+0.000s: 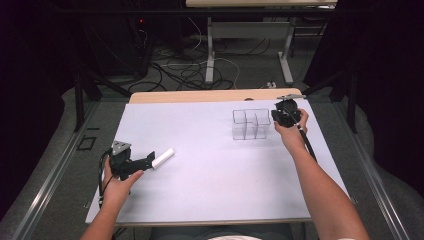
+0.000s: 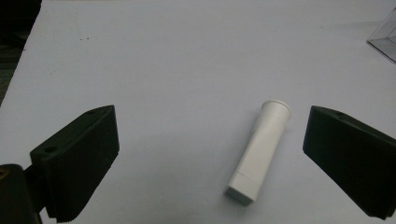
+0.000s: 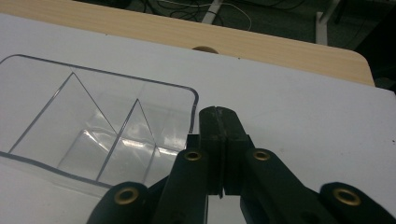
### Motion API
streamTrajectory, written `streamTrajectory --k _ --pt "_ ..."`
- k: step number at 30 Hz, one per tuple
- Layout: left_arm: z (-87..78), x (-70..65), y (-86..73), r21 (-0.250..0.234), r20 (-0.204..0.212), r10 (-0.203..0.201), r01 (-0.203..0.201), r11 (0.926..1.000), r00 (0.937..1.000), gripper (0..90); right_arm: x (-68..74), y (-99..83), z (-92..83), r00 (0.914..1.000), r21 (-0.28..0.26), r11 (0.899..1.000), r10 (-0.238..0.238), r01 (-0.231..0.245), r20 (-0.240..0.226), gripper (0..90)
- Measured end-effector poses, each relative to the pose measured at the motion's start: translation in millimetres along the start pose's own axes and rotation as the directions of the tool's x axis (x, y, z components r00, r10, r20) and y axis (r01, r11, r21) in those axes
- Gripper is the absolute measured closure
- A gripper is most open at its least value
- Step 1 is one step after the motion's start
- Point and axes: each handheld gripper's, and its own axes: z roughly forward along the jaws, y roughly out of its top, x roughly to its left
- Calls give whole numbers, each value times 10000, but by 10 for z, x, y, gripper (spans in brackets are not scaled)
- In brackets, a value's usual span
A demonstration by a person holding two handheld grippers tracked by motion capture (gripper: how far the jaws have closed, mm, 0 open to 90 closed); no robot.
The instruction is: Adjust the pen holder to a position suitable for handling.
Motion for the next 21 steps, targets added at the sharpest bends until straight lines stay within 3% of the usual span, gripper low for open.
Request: streamTrajectory --k 7,21 --pt "-18 14 -14 -105 -50 -23 23 9999 10000 34 15 -50 143 9999 288 9995 121 -119 -64 900" --pt "-33 19 -23 -101 -102 -36 35 9999 9999 34 12 -85 165 9994 329 9989 349 -346 -79 900"
